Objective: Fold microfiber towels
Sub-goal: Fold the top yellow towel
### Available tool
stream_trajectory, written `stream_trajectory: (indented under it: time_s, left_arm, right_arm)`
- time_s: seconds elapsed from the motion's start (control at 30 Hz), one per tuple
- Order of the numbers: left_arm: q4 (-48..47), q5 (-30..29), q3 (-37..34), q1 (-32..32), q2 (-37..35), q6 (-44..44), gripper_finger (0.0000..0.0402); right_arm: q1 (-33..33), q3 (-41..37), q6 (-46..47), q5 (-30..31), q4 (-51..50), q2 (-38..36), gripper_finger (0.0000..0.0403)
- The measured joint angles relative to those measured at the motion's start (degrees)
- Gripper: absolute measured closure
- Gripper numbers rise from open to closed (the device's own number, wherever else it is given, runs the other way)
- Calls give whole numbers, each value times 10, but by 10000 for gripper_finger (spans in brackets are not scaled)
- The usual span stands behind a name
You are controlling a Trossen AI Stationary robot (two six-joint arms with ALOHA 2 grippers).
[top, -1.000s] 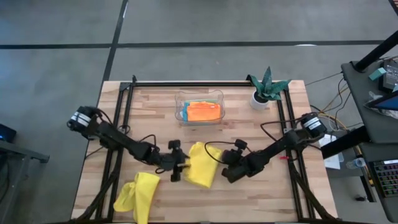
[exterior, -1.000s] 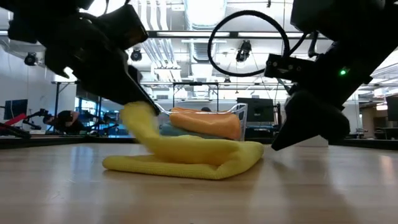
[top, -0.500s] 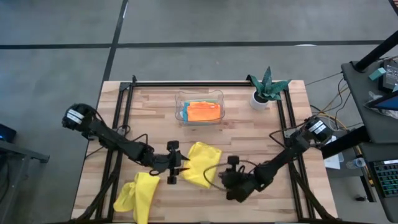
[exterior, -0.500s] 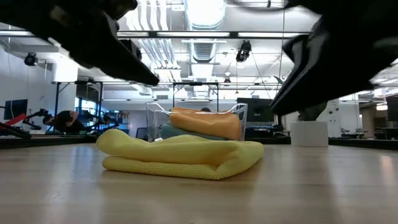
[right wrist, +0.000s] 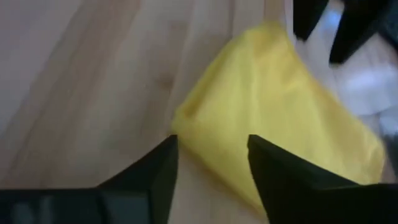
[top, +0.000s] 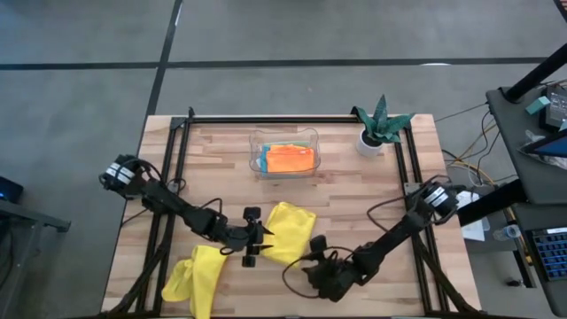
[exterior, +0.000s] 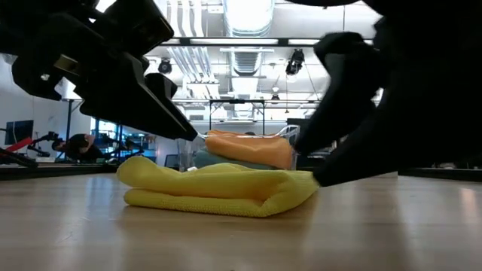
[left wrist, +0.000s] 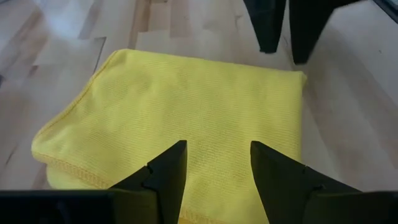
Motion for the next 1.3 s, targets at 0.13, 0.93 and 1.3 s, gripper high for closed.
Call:
stream_trajectory:
  time_s: [0.13, 0.93, 1.3]
  left_arm:
    - [0, 0, 0, 0, 0, 0, 240]
    - [25, 34, 5, 0, 55, -20, 240]
    - [51, 52, 7, 0, 83, -32, 240]
  right_arm:
    - [-1, 44, -60, 15, -12, 34, 181]
    - [-7, 194, -117, 54, -225, 149, 190]
    - [-10, 194, -153, 74, -233, 146, 190]
